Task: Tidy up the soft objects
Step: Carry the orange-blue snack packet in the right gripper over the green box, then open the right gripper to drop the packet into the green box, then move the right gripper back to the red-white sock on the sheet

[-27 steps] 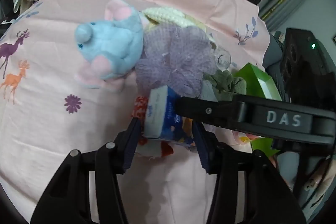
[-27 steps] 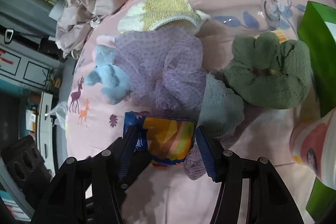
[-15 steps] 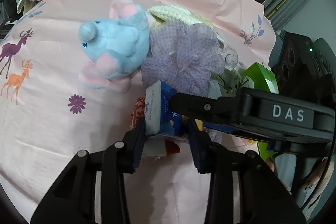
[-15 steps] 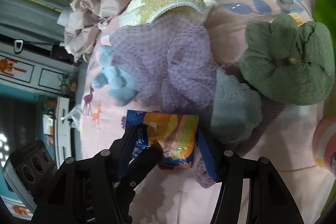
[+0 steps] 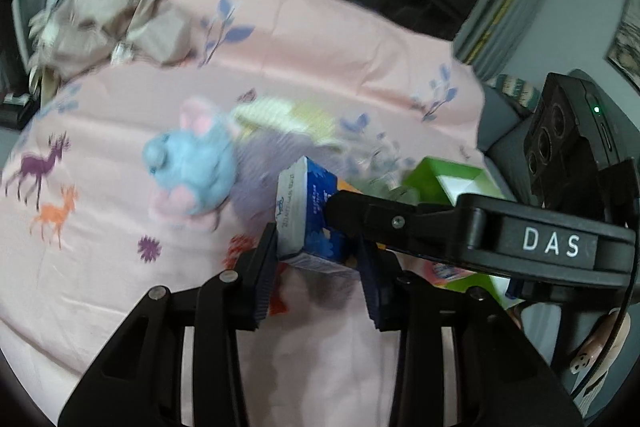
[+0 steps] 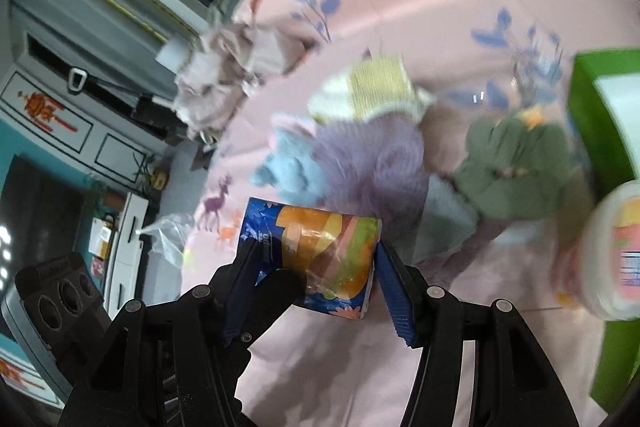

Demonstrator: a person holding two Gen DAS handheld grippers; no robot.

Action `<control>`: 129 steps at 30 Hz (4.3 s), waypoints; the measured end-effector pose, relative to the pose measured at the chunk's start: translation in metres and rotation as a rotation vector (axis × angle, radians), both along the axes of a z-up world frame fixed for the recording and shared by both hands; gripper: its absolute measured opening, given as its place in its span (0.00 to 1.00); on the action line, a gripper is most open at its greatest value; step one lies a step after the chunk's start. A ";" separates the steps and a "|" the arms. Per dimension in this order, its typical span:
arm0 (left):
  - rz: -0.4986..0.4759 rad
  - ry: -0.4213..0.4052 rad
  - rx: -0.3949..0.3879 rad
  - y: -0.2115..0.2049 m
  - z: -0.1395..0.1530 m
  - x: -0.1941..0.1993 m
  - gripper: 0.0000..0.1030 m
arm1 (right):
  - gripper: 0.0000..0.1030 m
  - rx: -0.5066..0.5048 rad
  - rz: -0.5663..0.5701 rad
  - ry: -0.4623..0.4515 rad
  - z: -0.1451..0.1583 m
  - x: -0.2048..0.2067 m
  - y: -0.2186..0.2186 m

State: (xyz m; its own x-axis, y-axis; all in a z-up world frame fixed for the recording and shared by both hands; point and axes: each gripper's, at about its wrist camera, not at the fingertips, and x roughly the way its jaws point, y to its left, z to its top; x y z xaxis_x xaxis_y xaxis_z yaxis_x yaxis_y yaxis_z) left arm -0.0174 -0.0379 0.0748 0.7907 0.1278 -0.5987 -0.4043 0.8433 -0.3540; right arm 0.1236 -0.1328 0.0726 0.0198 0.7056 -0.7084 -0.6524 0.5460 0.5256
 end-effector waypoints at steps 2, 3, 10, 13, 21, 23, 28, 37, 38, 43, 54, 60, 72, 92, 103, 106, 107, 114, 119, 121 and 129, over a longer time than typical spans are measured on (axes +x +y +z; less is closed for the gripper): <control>-0.022 -0.018 0.028 -0.008 0.011 0.002 0.35 | 0.59 0.024 -0.013 -0.032 0.014 0.000 -0.009; -0.039 -0.020 0.043 -0.012 0.015 0.004 0.35 | 0.59 0.029 -0.020 -0.047 0.020 -0.001 -0.013; -0.145 -0.129 0.042 -0.046 0.046 0.028 0.36 | 0.59 0.082 -0.135 -0.148 0.055 0.007 -0.061; -0.200 -0.159 0.047 -0.063 0.059 0.041 0.36 | 0.59 0.109 -0.189 -0.161 0.066 0.019 -0.088; -0.330 -0.161 0.048 -0.118 0.069 0.086 0.36 | 0.59 0.109 -0.328 -0.207 0.079 0.043 -0.153; -0.362 -0.145 0.044 -0.130 0.066 0.100 0.36 | 0.59 0.105 -0.361 -0.206 0.076 0.051 -0.168; -0.416 -0.087 0.037 -0.158 0.057 0.130 0.36 | 0.59 0.092 -0.435 -0.167 0.064 0.072 -0.196; -0.483 0.029 0.034 -0.196 0.027 0.168 0.36 | 0.59 0.082 -0.520 -0.054 0.032 0.102 -0.240; -0.484 0.044 0.030 -0.197 0.022 0.173 0.36 | 0.59 0.080 -0.527 -0.038 0.028 0.104 -0.243; -0.499 0.085 0.033 -0.206 0.009 0.184 0.36 | 0.59 0.060 -0.561 -0.001 0.016 0.113 -0.254; -0.500 0.199 0.017 -0.220 -0.016 0.206 0.36 | 0.59 0.009 -0.612 0.095 -0.012 0.130 -0.269; -0.509 0.249 0.039 -0.231 -0.026 0.214 0.36 | 0.59 -0.055 -0.640 0.102 -0.018 0.134 -0.271; -0.520 0.207 0.020 -0.235 -0.015 0.207 0.45 | 0.59 -0.108 -0.672 0.039 -0.006 0.128 -0.273; -0.288 0.044 0.042 -0.138 0.049 0.102 0.99 | 0.89 -0.029 -0.660 -0.410 0.073 0.074 -0.222; -0.035 0.049 0.007 -0.051 0.040 0.030 0.99 | 0.89 0.007 -0.562 -0.540 0.084 0.051 -0.180; 0.027 0.066 0.017 -0.032 0.035 0.015 0.99 | 0.89 0.005 -0.535 -0.535 0.083 0.046 -0.170; 0.047 0.070 0.014 -0.025 0.032 0.008 0.99 | 0.89 -0.003 -0.528 -0.542 0.083 0.043 -0.165; 0.182 0.086 -0.025 0.017 0.004 -0.026 0.99 | 0.89 -0.046 -0.440 -0.590 0.081 0.023 -0.131; 0.244 0.083 -0.034 0.038 -0.015 -0.042 0.99 | 0.89 -0.043 -0.370 -0.589 0.080 0.010 -0.111; 0.270 0.079 -0.041 0.045 -0.020 -0.047 0.99 | 0.89 -0.047 -0.341 -0.590 0.078 0.004 -0.103; 0.280 0.083 -0.037 0.055 -0.027 -0.053 0.99 | 0.89 -0.091 -0.245 -0.583 0.065 -0.018 -0.064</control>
State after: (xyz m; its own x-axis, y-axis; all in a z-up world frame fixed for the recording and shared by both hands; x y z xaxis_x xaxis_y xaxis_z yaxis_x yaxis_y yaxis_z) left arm -0.0701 0.0170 0.0477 0.6756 0.3113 -0.6684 -0.6487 0.6818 -0.3382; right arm 0.1055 -0.1970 0.1377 0.5737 0.5692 -0.5890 -0.6677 0.7415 0.0663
